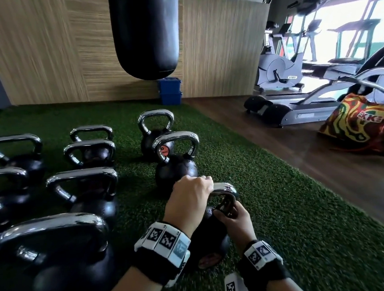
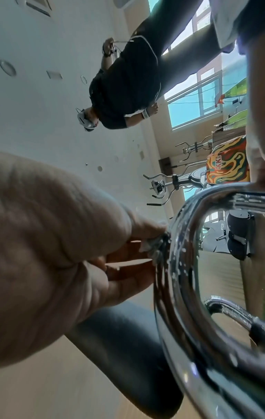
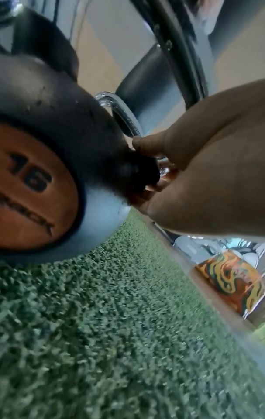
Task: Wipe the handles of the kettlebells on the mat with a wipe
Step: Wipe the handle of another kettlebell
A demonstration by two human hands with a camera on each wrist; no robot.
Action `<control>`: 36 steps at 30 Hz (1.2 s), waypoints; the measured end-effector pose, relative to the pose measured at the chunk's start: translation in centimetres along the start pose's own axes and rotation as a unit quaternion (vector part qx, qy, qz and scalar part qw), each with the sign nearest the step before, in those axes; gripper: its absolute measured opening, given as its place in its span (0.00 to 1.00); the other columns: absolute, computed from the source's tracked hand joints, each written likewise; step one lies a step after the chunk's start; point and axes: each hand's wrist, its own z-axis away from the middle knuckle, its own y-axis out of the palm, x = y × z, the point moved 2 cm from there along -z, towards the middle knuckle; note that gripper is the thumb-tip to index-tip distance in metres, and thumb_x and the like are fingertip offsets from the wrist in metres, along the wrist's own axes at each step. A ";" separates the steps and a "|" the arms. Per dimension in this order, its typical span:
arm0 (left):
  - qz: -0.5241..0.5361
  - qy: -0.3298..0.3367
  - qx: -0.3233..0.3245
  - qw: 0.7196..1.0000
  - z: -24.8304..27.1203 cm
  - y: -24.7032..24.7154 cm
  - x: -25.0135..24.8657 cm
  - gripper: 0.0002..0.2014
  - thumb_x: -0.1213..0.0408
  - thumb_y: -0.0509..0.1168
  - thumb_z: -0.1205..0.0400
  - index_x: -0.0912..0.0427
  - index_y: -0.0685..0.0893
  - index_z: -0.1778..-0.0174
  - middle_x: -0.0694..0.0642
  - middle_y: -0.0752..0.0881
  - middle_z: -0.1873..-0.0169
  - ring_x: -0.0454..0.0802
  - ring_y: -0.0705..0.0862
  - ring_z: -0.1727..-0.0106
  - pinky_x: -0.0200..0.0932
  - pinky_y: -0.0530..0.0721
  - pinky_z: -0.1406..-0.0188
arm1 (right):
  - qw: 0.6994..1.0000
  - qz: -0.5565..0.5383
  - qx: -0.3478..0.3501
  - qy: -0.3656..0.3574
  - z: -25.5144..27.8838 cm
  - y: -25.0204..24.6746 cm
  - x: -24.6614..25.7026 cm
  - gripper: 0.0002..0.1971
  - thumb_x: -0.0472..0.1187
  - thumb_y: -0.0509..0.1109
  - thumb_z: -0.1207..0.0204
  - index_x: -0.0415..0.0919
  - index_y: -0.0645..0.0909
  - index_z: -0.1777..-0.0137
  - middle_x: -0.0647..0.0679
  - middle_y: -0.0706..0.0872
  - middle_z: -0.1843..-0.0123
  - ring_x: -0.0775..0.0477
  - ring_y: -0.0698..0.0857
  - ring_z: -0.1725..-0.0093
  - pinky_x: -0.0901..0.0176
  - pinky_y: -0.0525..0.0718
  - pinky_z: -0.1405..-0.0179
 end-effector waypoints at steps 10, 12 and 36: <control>0.035 -0.093 -0.056 0.993 2.3 -0.7 0.6 0.10 0.61 0.70 0.14 0.58 0.92 0.59 0.55 0.90 0.70 0.52 0.89 0.67 0.34 0.72 0.70 | 0.997 0.073 -0.008 -0.018 -0.3 -0.2 -1.1 0.19 0.40 0.83 0.31 0.45 0.84 0.41 0.47 0.93 0.49 0.43 0.91 0.46 0.35 0.88 0.40; 0.076 -0.113 -0.072 0.988 3.2 -0.6 1.0 0.09 0.61 0.70 0.13 0.58 0.94 0.54 0.56 0.93 0.65 0.54 0.92 0.64 0.39 0.83 0.65 | 0.997 0.072 0.002 -0.018 -0.3 -0.4 -1.2 0.20 0.40 0.83 0.31 0.46 0.84 0.41 0.48 0.93 0.48 0.44 0.92 0.46 0.35 0.88 0.40; 0.377 -0.365 -0.182 0.832 10.7 8.1 8.7 0.14 0.50 0.69 0.15 0.52 0.94 0.41 0.44 0.92 0.69 0.40 0.83 0.70 0.47 0.84 0.66 | 0.994 0.104 0.001 -0.028 0.0 -0.6 -0.7 0.18 0.45 0.84 0.32 0.49 0.83 0.45 0.51 0.92 0.49 0.46 0.91 0.47 0.37 0.88 0.40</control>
